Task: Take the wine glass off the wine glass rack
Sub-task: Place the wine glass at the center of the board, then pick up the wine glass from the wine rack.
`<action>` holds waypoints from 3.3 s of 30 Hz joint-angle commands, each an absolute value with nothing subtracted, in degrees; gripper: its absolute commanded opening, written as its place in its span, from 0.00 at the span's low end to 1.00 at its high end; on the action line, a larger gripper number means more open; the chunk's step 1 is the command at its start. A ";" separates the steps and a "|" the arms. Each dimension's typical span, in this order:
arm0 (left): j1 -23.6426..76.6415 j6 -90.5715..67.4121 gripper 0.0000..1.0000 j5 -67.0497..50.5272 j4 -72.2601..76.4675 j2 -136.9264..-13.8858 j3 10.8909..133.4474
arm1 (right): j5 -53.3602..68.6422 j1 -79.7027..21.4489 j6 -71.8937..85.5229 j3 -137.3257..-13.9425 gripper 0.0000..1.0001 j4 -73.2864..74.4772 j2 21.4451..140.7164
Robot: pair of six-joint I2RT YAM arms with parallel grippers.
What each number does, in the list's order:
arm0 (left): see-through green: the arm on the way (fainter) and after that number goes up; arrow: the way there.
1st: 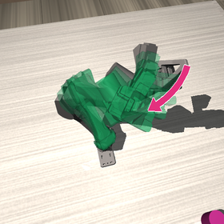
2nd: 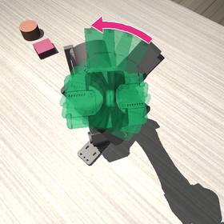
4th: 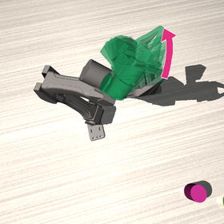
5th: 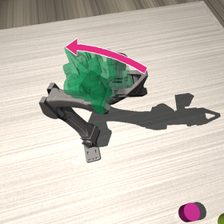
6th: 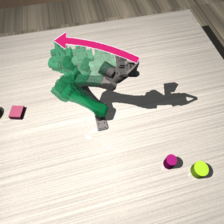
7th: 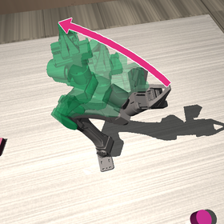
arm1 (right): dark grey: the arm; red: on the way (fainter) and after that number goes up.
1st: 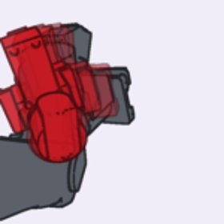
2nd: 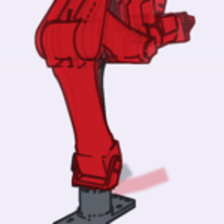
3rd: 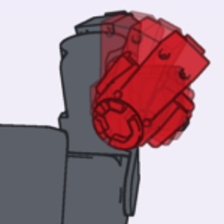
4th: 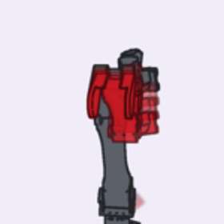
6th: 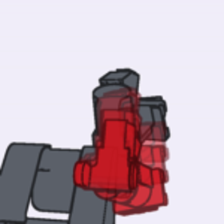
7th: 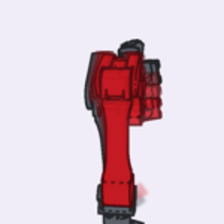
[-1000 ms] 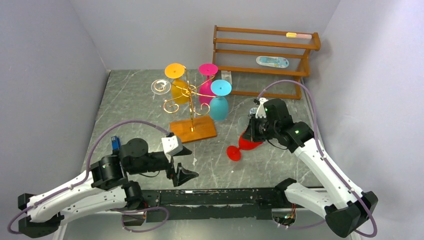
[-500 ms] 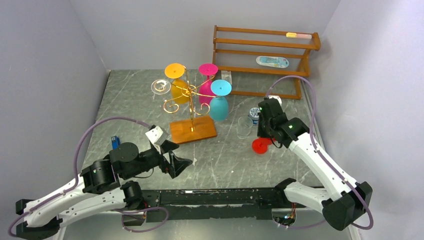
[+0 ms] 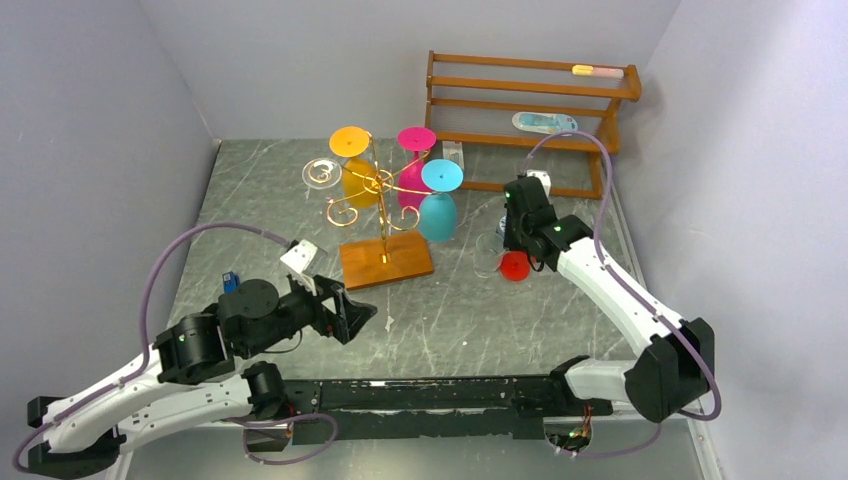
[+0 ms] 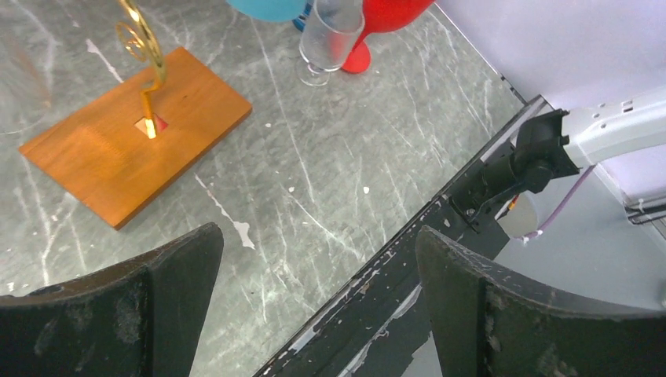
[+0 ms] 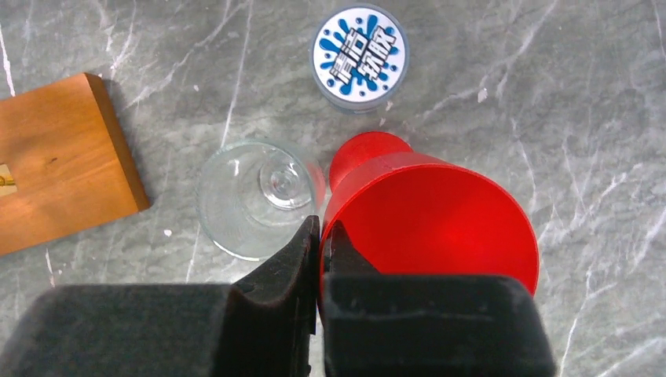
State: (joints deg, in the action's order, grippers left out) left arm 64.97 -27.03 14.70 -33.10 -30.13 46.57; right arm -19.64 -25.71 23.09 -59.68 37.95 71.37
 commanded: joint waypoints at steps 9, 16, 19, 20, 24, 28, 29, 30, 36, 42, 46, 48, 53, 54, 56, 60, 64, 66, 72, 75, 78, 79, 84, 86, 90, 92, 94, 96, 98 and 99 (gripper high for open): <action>64.86 -30.29 0.97 25.26 -43.72 -28.71 53.02 | -19.40 -24.98 22.68 -62.07 0.06 35.73 75.68; 64.85 -30.39 0.97 26.85 -46.05 -32.87 55.38 | -19.42 -24.88 21.95 -63.17 0.12 37.08 76.98; 64.91 -30.21 0.97 27.30 -45.81 -33.64 55.72 | -20.99 -24.87 21.74 -64.03 0.12 37.92 77.76; 64.85 -30.14 0.97 27.41 -45.65 -33.65 55.66 | -21.20 -24.87 21.66 -64.22 0.11 37.96 77.86; 64.82 -30.88 0.97 28.36 -46.04 -33.28 55.61 | -22.08 -24.87 21.20 -64.71 0.11 38.16 78.44; 64.86 -31.66 0.97 29.58 -47.13 -32.47 55.85 | -20.43 -24.89 20.78 -64.11 0.11 37.36 79.39; 64.89 -31.60 0.97 30.03 -47.63 -32.25 56.00 | -20.04 -24.88 20.74 -64.04 0.12 37.40 79.77; 64.87 -31.51 0.97 30.70 -48.10 -32.07 56.16 | -19.78 -24.87 20.73 -64.14 0.12 37.77 80.32; 64.86 -30.77 0.98 32.79 -48.92 -32.11 57.79 | -18.94 -24.88 21.05 -66.12 0.24 39.39 81.20; 64.86 -34.70 1.00 36.89 -50.08 -39.30 60.76 | -19.55 -24.87 21.95 -68.96 0.42 40.80 79.15; 64.84 -36.25 1.00 39.14 -51.99 -39.97 62.71 | -19.91 -24.87 21.79 -71.09 0.53 42.25 76.98; 64.86 -37.51 1.00 40.80 -52.43 -37.91 63.00 | -19.80 -24.88 21.84 -71.52 0.58 42.76 75.72; 64.86 -36.64 1.00 42.52 -51.39 -35.29 63.14 | -16.20 -24.92 22.49 -71.52 0.62 43.50 71.06; 64.86 -36.54 1.00 42.83 -52.61 -36.26 64.16 | -15.22 -24.90 22.57 -70.94 0.63 43.13 69.76; 64.86 -35.61 1.00 42.78 -53.23 -38.56 65.88 | -13.79 -24.92 23.24 -69.82 0.65 43.33 67.30; 64.86 -33.71 1.00 42.51 -52.18 -42.22 69.75 | -12.05 -24.93 24.59 -67.94 0.68 43.81 62.50; 64.88 -32.10 1.00 42.41 -50.86 -45.64 76.50 | -10.81 -24.92 25.44 -66.53 0.69 44.88 58.66; 64.86 -30.85 1.00 43.04 -51.51 -48.54 81.67 | -9.86 -24.90 25.62 -66.40 0.69 45.50 57.71; 64.80 -25.08 1.00 46.31 -50.46 -56.70 90.64 | -8.58 -24.88 26.16 -68.11 0.71 47.29 56.47; 64.78 -22.28 1.00 48.43 -49.35 -59.29 95.31 | -7.19 -24.88 26.70 -68.16 0.71 46.90 55.79; 64.59 -18.39 1.00 49.74 -48.13 -62.96 100.04 | -5.89 -24.87 26.79 -68.71 0.72 47.13 55.71; 64.18 -17.39 1.00 49.86 -48.28 -64.55 101.42 | -5.73 -24.88 26.76 -69.10 0.72 47.42 55.85; 43.50 -13.55 1.00 29.95 -47.62 -71.96 106.13 | -6.76 -24.90 26.24 -70.55 0.74 48.33 55.50; 35.14 -13.73 1.00 21.05 -47.38 -73.71 107.32 | -7.04 -24.87 26.16 -70.58 0.74 48.49 55.13; 27.79 -13.15 1.00 15.01 -46.24 -75.00 109.42 | -7.09 -24.87 26.04 -70.87 0.76 48.77 54.64; 22.60 -13.89 1.00 10.00 -47.77 -76.03 109.86 | -6.56 -24.94 25.81 -71.26 0.76 48.77 54.79; 18.30 -14.83 1.00 3.61 -46.55 -74.67 106.75 | -6.04 -24.93 25.62 -71.80 0.76 49.07 54.93; 14.63 -15.65 1.00 -1.51 -45.23 -72.80 101.72 | -5.02 -24.91 25.15 -72.06 0.78 49.17 54.93; 11.13 -16.02 1.00 -6.39 -44.96 -71.65 97.73 | -3.53 -24.88 24.83 -72.22 0.79 49.05 54.93; 9.29 -16.37 1.00 -9.19 -44.47 -71.06 95.57 | -2.81 -24.87 24.88 -72.24 0.80 48.93 55.00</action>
